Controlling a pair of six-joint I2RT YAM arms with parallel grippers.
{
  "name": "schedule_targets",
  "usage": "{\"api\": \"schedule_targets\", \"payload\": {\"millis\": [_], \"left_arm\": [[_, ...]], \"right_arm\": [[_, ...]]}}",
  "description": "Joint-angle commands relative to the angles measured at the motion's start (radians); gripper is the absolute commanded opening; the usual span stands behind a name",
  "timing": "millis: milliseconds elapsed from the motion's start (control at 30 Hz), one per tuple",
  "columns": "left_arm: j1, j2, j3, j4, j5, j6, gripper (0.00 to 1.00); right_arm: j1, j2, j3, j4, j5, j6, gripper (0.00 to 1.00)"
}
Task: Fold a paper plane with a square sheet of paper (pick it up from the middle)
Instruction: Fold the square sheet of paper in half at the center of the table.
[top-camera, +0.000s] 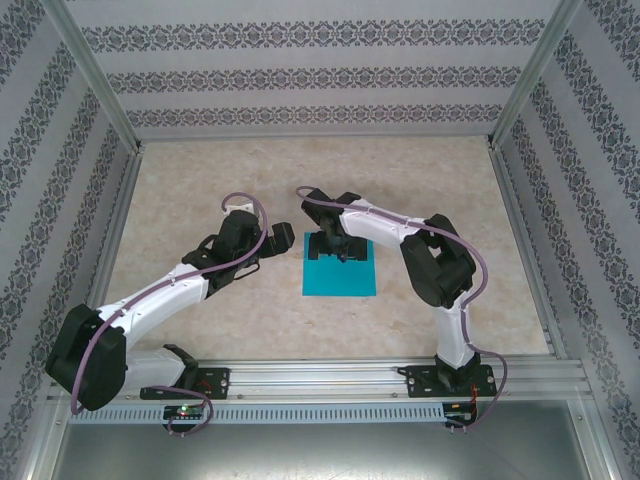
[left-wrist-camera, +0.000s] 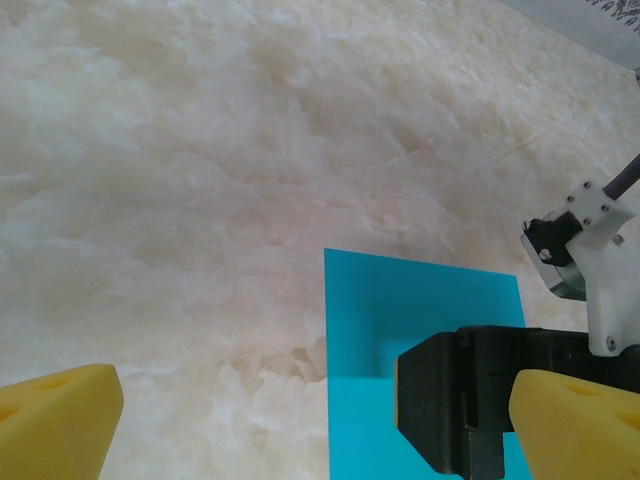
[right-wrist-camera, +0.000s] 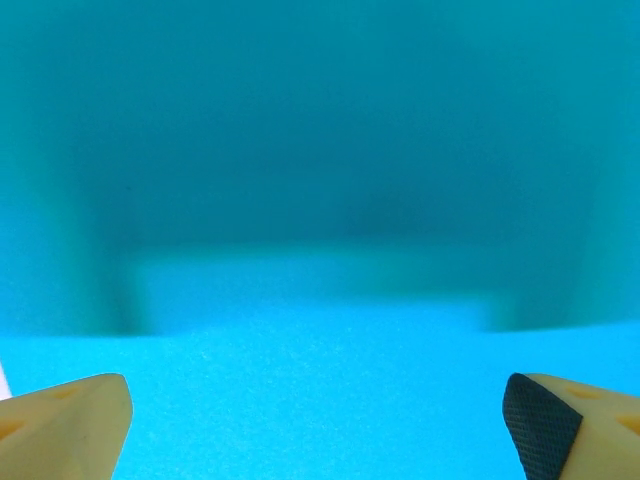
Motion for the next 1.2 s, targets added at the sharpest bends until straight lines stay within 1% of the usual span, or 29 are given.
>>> {"api": "schedule_targets", "payload": {"millis": [0,367,533,633,667,700,1033,1167], "left_arm": [[0.010,-0.002,0.001,-0.013,0.013,0.011,1.00],[0.010,-0.004,0.001,-0.022,0.002,0.016,1.00],[0.010,-0.003,0.008,-0.028,0.004,0.020,1.00],[0.010,-0.003,0.013,-0.033,0.004,0.021,1.00],[0.009,-0.004,0.013,-0.035,0.004,0.021,1.00],[0.010,-0.004,0.012,-0.035,0.004,0.019,1.00],[0.010,-0.008,0.017,-0.046,0.006,0.014,1.00],[0.009,-0.009,0.022,-0.052,0.010,0.012,1.00]], "right_arm": [[-0.017,0.037,0.009,-0.011,-0.022,0.028,0.97],[0.000,0.105,-0.066,0.034,-0.064,0.046,0.97],[0.005,0.105,-0.080,0.039,-0.050,0.047,0.96],[0.003,0.090,-0.080,0.048,-0.054,0.036,0.94],[0.002,0.084,-0.082,0.057,-0.064,0.030,0.91],[0.000,0.079,-0.085,0.064,-0.073,0.024,0.90],[-0.007,0.050,-0.080,0.067,-0.073,-0.003,0.88],[-0.009,0.019,-0.078,0.091,-0.096,-0.024,0.82]]}}
